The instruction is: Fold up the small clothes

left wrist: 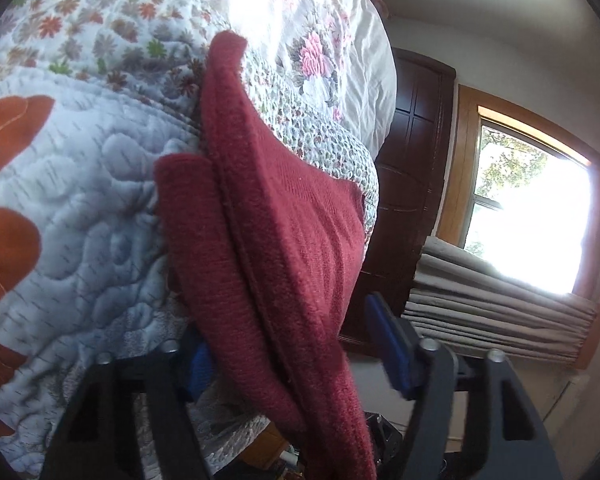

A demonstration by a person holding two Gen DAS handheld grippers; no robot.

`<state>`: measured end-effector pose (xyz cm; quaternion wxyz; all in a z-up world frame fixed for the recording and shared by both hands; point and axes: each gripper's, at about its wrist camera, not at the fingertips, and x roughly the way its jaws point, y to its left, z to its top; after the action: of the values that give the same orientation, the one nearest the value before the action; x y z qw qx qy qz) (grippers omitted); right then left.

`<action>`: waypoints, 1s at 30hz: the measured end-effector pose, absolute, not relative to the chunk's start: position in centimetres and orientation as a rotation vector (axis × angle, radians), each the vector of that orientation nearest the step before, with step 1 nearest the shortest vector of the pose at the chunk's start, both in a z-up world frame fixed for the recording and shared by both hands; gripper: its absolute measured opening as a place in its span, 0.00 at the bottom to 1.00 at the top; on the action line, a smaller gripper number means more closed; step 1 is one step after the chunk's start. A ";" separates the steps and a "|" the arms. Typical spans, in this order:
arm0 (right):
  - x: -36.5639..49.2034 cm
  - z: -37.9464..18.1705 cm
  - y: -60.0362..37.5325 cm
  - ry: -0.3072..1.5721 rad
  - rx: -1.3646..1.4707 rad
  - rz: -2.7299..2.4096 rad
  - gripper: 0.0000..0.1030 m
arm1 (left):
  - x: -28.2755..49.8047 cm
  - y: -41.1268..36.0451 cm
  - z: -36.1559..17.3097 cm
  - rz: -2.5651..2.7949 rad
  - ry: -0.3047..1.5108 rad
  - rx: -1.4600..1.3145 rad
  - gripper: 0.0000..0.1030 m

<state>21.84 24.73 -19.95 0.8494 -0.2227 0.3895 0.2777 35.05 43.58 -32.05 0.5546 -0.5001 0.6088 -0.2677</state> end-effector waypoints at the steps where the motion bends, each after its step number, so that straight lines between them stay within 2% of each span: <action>1: 21.9 -19.7 24.6 0.821 -0.468 0.583 0.18 | 35.1 43.6 -31.9 -0.632 1.436 -1.177 0.37; 3: 22.0 -19.4 24.5 0.824 -0.465 0.581 0.18 | 35.2 43.5 -31.8 -0.627 1.435 -1.174 0.27; 6: 21.9 -19.1 24.8 0.823 -0.469 0.579 0.18 | 35.2 43.4 -31.0 -0.620 1.428 -1.150 0.22; 30: 21.5 -12.3 16.1 0.699 -0.257 0.544 0.17 | 37.3 34.2 -16.7 -0.591 1.365 -0.879 0.20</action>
<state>21.53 16.14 -12.35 0.8955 -0.1240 0.3373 0.2624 37.33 34.21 -16.67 0.6495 -0.3867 0.6008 -0.2600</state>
